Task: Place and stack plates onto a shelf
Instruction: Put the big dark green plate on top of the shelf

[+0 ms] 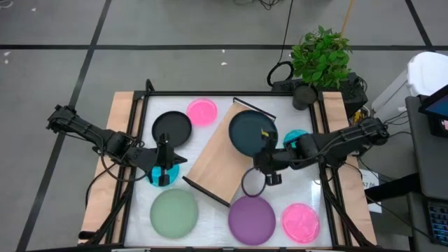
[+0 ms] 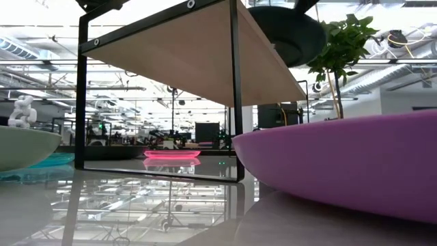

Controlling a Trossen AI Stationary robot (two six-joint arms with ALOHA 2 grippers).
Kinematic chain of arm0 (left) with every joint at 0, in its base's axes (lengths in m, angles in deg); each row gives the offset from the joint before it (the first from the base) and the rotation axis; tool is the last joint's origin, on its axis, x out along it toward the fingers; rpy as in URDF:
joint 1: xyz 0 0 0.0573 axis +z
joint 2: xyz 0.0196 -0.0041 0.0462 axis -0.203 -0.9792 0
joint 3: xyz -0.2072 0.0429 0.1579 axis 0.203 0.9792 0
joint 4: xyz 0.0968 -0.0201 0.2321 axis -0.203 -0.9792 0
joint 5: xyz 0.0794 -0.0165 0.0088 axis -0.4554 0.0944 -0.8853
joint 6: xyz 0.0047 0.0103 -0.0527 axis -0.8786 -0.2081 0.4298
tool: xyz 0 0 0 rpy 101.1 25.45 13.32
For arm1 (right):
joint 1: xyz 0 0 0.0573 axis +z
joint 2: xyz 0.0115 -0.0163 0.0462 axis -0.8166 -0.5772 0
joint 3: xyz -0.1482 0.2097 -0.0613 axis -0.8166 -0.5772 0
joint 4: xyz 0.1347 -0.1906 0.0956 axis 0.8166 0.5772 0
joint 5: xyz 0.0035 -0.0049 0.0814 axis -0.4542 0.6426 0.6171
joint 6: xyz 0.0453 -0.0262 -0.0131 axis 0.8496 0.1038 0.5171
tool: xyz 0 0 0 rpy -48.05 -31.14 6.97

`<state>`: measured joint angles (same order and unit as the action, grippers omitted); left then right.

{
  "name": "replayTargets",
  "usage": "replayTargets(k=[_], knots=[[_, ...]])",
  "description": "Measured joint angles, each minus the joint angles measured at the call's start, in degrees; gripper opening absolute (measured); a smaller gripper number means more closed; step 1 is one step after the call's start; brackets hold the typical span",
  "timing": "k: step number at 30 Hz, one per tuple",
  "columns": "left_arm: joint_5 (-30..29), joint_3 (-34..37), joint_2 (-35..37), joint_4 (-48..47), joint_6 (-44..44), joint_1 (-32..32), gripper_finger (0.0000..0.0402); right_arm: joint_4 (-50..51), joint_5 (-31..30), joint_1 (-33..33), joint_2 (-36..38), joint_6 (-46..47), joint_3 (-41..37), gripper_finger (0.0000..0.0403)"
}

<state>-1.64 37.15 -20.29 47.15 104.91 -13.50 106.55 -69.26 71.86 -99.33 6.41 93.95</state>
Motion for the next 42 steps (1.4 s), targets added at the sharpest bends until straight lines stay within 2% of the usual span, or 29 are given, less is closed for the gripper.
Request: replayTargets(k=[9, 20, 42], knots=[[0.0, 0.0, 0.0, 0.1, -0.2, 0.0, 0.0001, -3.5, 3.2, -5.3, -3.5, -7.2, 0.0, 0.0000], [0.0, 0.0, 0.0, 0.0, -0.5, 0.0, 0.0001, -3.3, 4.1, -8.8, -5.0, -9.2, -0.3, 0.0000], [0.0, 0.0, 0.0, 0.1, 0.4, 0.0, 0.0001, -3.0, 4.0, -9.3, -5.0, -8.9, -0.4, 0.0004]])
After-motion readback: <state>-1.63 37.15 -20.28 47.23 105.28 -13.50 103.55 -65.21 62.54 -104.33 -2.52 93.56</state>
